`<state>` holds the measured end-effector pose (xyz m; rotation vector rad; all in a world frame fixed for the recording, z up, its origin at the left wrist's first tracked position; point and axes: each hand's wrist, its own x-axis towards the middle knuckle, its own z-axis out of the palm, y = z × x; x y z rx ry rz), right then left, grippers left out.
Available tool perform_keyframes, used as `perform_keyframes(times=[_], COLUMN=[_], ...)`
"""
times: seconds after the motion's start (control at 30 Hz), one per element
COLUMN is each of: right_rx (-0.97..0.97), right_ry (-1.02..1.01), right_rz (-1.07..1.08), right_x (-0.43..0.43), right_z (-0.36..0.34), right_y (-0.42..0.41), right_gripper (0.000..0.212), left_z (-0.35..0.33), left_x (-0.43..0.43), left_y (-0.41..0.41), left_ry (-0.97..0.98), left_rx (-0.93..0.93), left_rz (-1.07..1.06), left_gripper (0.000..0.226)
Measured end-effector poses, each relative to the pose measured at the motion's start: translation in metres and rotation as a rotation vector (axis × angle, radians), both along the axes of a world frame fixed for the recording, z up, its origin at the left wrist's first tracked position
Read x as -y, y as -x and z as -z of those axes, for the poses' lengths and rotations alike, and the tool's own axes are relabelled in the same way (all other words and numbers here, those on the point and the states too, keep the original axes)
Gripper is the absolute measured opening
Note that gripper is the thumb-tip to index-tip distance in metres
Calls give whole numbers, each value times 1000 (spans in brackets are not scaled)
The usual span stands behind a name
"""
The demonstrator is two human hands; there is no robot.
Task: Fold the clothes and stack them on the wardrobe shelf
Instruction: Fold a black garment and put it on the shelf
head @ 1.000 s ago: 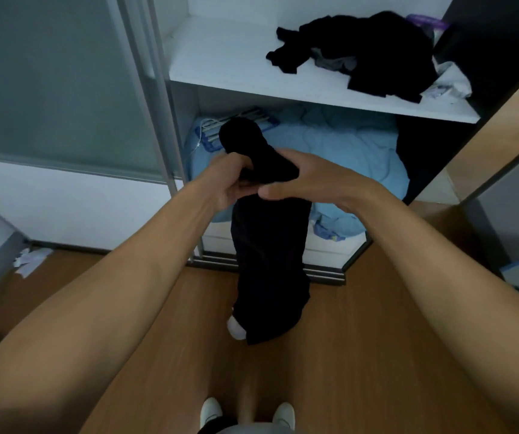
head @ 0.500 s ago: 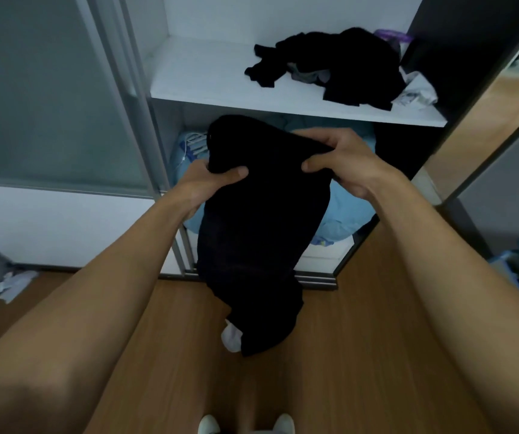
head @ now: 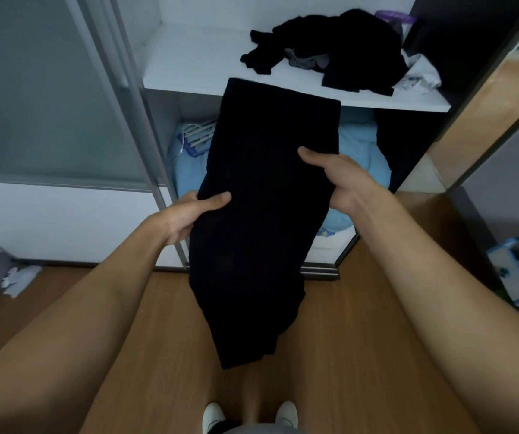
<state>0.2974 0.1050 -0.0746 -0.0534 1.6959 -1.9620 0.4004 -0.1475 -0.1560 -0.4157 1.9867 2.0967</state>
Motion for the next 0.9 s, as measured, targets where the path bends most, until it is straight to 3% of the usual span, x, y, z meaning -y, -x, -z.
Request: perform_keyframes(times=[0.13,0.23,0.33,0.47,0.57,0.67,0.77,0.9], right_rx=[104,14,24,92,242,328,189,64], right_ry=[240,33,8,114,26,65,213,106], right_rz=[-62,-165,-117,4,4,-41,-101,-153], right_x=[-19,-29,-26,-18,-13,-19,-29,-25], right_z=[0,38,70,59,49,39,44,67], right_y=[21,11,-7,-8,-5,-1,-5,-26], right_gripper=[33,36,25,20,20,29,45,26], left_z=[-8,-26,-36,-16,4,4,-14,-33], left_x=[-23,-29,-22,1,-5,-20,-25,-27], left_y=[11,25,32,12,-2,4,18,30], left_ry=[-122,-226,-307,-408,-307,-202,-312,-351], left_rx=[-86,-95,-37,-71,20,53,78,72], left_rz=[-240,-324,-285,-64,-34,-234,-307,-307], left_gripper=[57,41,34,52,48,38,33,29])
